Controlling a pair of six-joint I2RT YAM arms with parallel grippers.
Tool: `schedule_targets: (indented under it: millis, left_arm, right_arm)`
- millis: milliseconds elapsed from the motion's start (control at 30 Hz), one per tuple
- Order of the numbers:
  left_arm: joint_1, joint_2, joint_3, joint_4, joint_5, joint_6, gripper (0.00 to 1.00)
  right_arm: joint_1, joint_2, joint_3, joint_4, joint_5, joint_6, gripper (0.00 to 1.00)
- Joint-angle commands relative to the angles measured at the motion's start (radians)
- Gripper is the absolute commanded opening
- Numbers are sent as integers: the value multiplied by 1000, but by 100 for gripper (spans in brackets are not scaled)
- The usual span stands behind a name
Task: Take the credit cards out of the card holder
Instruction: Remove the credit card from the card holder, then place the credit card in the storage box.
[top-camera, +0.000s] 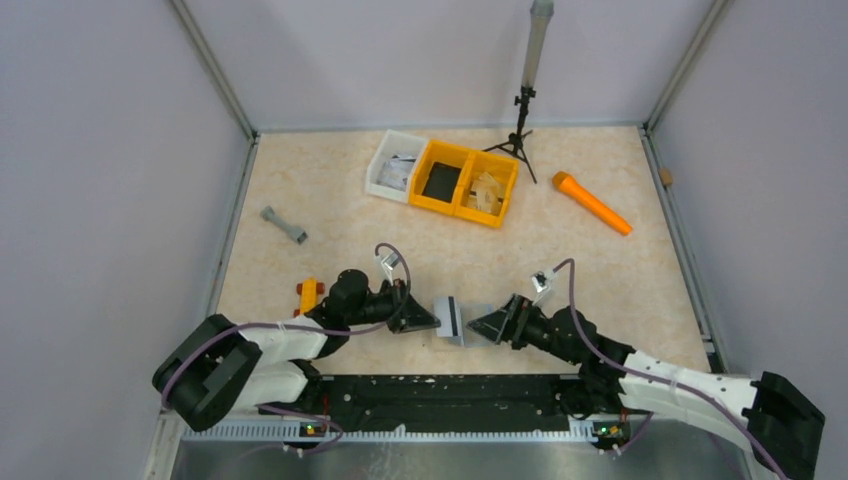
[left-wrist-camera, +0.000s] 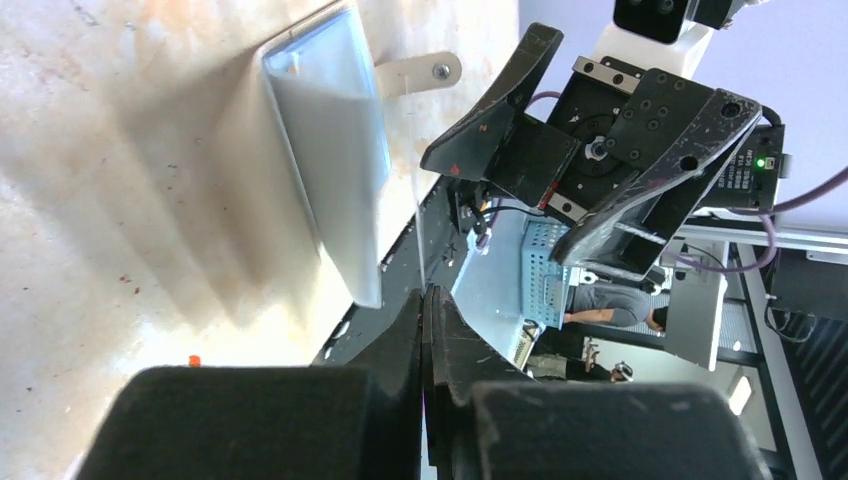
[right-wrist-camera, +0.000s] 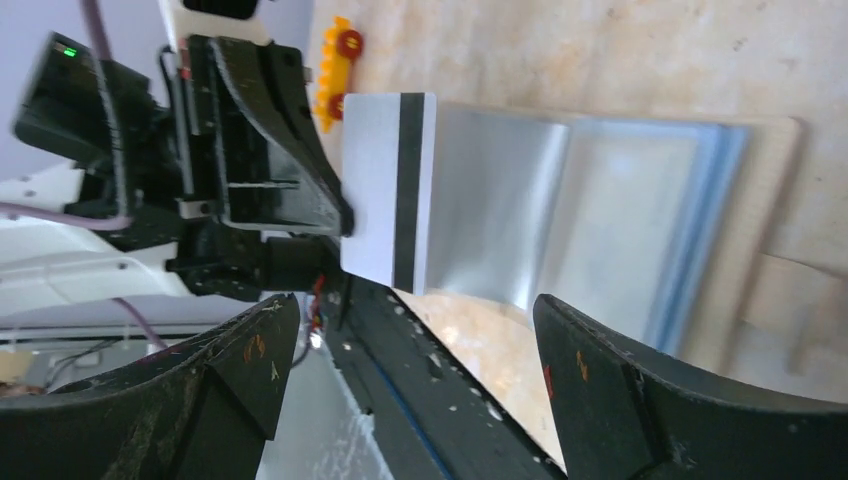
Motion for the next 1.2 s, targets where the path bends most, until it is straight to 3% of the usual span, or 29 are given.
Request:
schedule_targets:
  millis: [0, 133, 400, 500, 633, 767, 933, 1000, 1067, 1167]
  left_arm:
    - [8, -41, 10, -8, 18, 22, 0]
    - [12, -57, 16, -77, 1, 54, 0]
    - [76, -196, 73, -248, -17, 116, 0]
    - [124, -237, 125, -357, -112, 143, 0]
    - [151, -237, 301, -617, -339, 278, 0]
    - [153, -147, 565, -868, -557, 529, 0]
    - [152, 90, 962, -1154, -905, 856, 0]
    - [153, 141, 1010, -1119, -1022, 987, 0]
    - [153, 159, 995, -972, -1098, 1133, 0]
    - [155, 182, 948, -783, -1054, 1465, 0]
  right_arm:
    - [-11, -72, -86, -52, 41, 28, 89]
    - [-11, -65, -16, -202, 62, -27, 87]
    - [-11, -42, 116, -303, 106, -139, 82]
    - [-11, -57, 179, -394, 172, -178, 81]
    - [-11, -96, 220, -426, 215, -223, 80]
    - [-11, -98, 253, -444, 217, -257, 80]
    - [-11, -90, 320, -494, 214, -310, 80]
    - [-11, -86, 354, -522, 214, -341, 80]
    - [-11, -82, 388, -555, 214, -365, 80]
    - [-11, -79, 432, -589, 210, -387, 80]
